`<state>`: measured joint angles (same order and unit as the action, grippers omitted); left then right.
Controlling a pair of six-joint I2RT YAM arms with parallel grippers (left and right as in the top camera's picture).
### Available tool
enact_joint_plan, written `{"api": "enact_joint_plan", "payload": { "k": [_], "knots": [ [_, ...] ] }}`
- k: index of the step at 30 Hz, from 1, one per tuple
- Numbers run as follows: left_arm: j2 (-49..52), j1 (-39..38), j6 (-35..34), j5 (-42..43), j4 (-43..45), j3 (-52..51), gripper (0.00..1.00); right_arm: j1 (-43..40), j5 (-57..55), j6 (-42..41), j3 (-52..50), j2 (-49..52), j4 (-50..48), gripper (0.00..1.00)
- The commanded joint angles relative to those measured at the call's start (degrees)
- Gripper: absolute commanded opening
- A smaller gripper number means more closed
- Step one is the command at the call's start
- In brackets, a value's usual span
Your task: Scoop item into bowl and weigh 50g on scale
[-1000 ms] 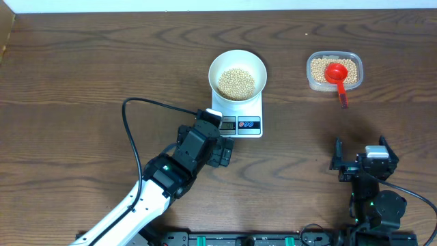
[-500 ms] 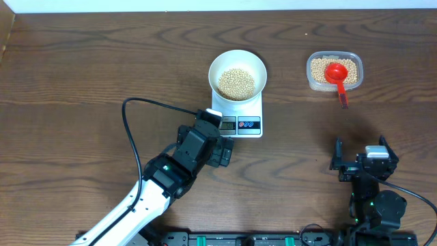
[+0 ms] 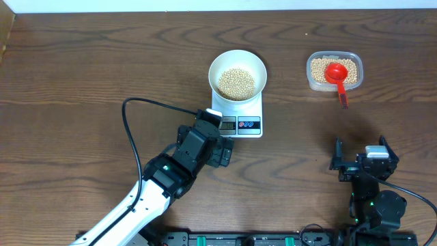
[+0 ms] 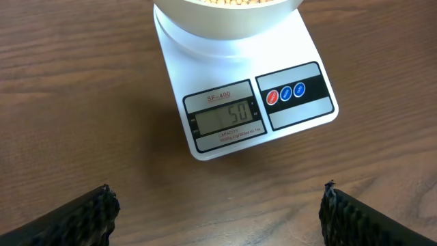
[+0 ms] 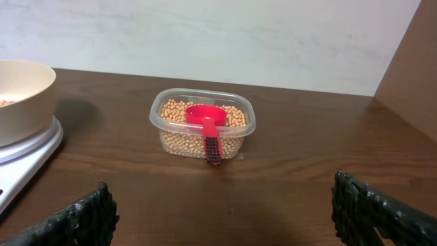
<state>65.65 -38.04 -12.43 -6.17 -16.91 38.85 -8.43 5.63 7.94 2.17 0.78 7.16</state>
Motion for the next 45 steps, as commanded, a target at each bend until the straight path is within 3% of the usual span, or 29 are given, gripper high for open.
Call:
{"api": "enact_joint_plan", "payload": {
  "k": [1,12,20,34,45],
  "knots": [
    [0.3,0.0,-0.3,-0.5,-0.1,-0.1,0.96,0.2,0.1,-0.3,-0.5,-0.5,-0.1,0.99],
    [-1.1,0.0,-0.3,-0.5,-0.2,-0.2,0.96,0.2,0.1,-0.3,-0.5,-0.5,-0.1,0.99],
    [-8.8,1.8,-0.3,-0.5,-0.7,-1.7,0.96,0.2,0.1,-0.3,-0.5,-0.5,-0.1,0.99],
    [-26.8,18.8,-0.4,-0.5,0.2,-9.6,0.96,0.2,0.1,-0.3,-0.5,-0.5,-0.1,0.99],
    [-38.8,29.0,-0.4,-0.5,14.6,-22.9,0.96,0.2,0.1,-0.3,-0.5,-0.5,-0.2,0.99]
  ]
}}
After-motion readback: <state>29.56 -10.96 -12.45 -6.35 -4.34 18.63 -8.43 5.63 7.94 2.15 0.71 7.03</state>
